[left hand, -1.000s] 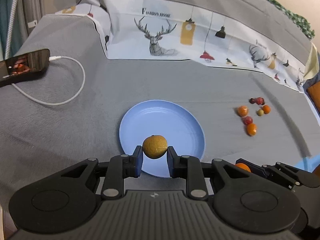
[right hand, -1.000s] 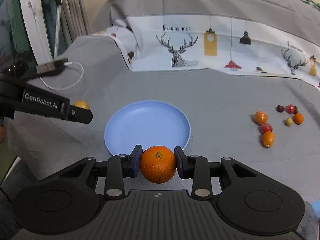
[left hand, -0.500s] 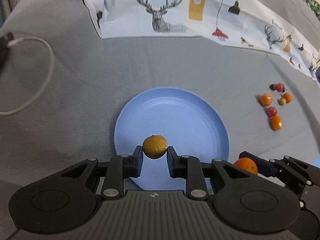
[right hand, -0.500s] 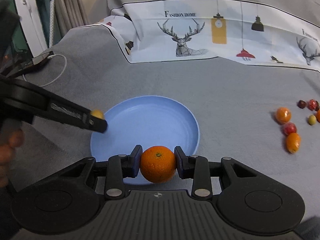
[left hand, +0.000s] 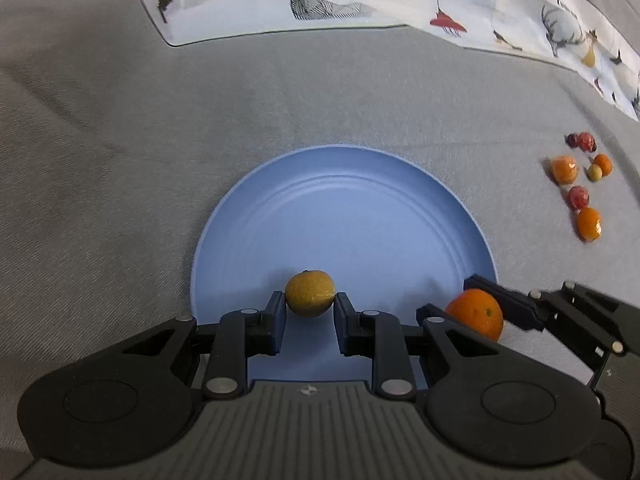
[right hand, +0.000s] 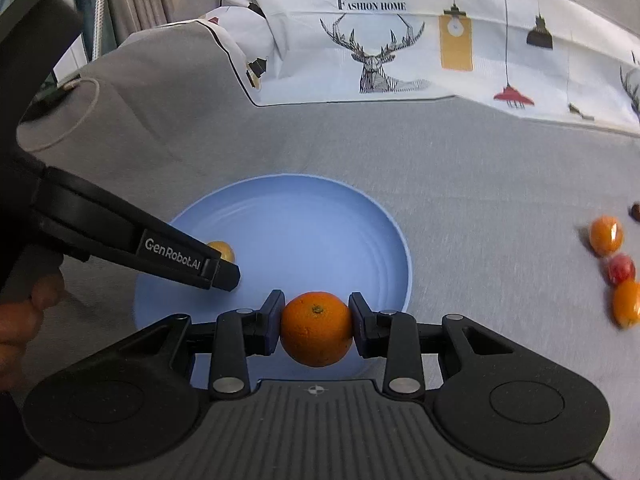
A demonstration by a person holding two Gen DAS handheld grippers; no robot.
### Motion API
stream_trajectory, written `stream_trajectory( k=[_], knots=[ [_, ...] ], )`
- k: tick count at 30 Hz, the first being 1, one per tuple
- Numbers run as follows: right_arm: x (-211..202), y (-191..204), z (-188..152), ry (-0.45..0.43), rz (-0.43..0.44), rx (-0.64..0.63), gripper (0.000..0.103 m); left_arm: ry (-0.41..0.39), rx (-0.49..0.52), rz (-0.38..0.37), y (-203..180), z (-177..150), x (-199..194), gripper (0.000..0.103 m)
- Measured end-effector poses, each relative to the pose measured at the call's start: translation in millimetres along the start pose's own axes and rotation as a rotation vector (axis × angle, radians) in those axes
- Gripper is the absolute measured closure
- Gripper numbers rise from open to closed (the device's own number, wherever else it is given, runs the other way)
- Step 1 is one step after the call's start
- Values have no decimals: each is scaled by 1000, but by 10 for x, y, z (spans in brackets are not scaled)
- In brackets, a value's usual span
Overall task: Organize fruits
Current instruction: 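Open both tools to drop the plum and mandarin onto the plate, then lift both open tools away from the plate toward the fruit cluster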
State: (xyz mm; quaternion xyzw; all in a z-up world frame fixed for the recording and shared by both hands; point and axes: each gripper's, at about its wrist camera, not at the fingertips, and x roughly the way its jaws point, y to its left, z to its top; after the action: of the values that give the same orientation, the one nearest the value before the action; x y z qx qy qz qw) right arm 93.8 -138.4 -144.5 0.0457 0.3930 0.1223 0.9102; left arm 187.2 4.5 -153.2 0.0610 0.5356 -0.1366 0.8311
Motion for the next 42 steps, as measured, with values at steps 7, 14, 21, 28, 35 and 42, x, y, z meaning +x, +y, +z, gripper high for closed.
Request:
stream_trajectory(
  k=[7, 14, 21, 28, 35, 42],
  knots=[
    [-48, -22, 61, 2, -55, -8, 34, -100, 33, 20, -30, -34, -232, 0],
    [-797, 44, 13, 7, -41, 2, 11, -105, -44, 45, 59, -310, -898, 1],
    [-1550, 310, -191, -61, -65, 2, 3, -103, -83, 78, -34, -819, -1526, 1],
    [-2130, 367, -198, -216, -158, -8, 1, -197, -80, 59, -228, -1069, -1965, 1],
    [-2476, 381, -319, -279, -230, 2, 1, -247, -54, 38, -402, -1136, -2257, 0],
    [-2733, 417, -431, -338, -246, 6, 1, -302, -34, 30, -514, -1238, -2494, 0]
  ],
)
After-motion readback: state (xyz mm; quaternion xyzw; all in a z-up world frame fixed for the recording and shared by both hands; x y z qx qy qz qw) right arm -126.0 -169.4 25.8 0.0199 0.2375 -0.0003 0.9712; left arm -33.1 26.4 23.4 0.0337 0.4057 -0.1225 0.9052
